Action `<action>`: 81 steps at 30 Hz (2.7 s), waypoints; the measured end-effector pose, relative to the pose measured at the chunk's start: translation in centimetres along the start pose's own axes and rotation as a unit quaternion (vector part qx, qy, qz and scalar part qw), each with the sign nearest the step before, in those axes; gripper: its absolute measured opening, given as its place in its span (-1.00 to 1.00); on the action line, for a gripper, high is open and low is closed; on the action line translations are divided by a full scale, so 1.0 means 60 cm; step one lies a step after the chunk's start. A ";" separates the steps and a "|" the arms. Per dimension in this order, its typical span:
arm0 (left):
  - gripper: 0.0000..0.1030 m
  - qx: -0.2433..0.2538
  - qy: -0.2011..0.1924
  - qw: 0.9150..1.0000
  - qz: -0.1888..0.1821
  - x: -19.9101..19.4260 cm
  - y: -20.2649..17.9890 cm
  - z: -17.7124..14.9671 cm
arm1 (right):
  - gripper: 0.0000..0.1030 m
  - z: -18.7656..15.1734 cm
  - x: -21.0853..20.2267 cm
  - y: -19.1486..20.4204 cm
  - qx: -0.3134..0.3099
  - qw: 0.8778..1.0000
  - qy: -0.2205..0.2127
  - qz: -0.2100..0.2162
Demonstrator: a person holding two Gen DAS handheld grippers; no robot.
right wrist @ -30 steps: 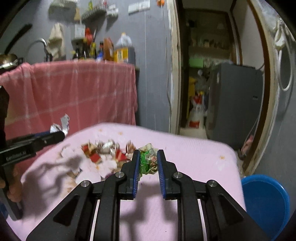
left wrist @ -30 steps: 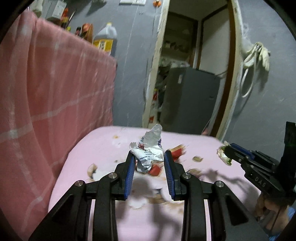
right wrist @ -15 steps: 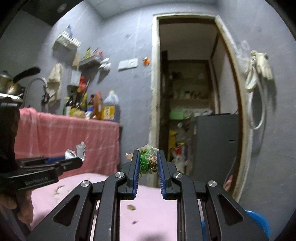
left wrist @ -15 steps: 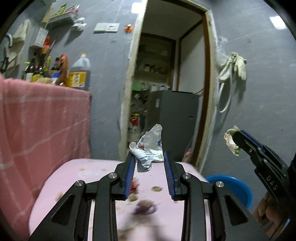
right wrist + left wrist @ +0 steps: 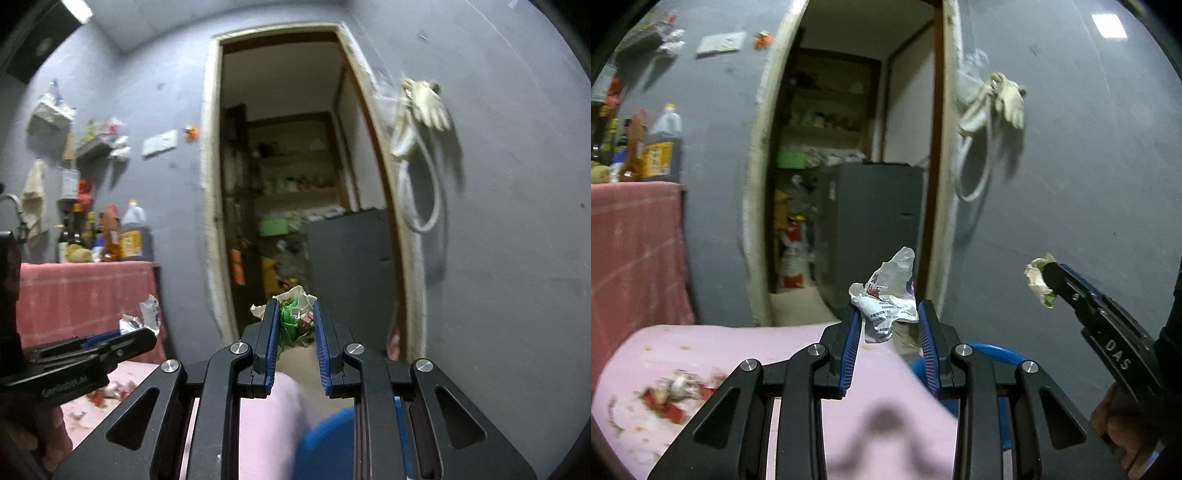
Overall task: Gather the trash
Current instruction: 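Carry the green wrapper over the blue basin and open the right gripper, then move the right tool back above the trash pile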
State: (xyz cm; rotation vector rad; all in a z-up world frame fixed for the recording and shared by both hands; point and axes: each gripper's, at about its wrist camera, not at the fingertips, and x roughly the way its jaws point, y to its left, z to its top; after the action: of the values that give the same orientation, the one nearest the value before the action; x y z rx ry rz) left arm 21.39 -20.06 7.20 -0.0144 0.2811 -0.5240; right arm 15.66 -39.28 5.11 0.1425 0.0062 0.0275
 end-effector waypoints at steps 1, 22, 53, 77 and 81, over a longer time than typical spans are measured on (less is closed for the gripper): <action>-0.48 0.000 0.009 1.000 -0.007 0.013 -0.008 -0.002 | -0.68 -0.003 0.002 -0.010 0.002 1.000 0.005 -0.007; -0.40 -0.057 0.216 0.972 -0.070 0.217 -0.056 -0.056 | -0.62 -0.073 0.051 -0.146 0.081 0.984 0.133 -0.088; 0.67 -0.083 0.107 0.991 0.020 0.094 0.041 -0.006 | 0.64 -0.055 0.043 -0.109 0.080 0.991 0.089 -0.060; 0.96 -0.073 -0.034 0.972 0.221 -0.165 0.254 -0.008 | 1.00 -0.017 0.039 0.129 0.001 0.995 0.002 0.102; 0.96 -0.077 -0.022 0.968 0.238 -0.182 0.287 -0.029 | 1.00 -0.031 0.047 0.160 -0.010 0.992 0.025 0.127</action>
State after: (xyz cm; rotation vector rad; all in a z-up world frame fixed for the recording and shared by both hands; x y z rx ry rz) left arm 20.38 0.39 6.90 -0.1069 0.2699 -0.0228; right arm 18.21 -29.44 4.60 0.1218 0.0380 0.2851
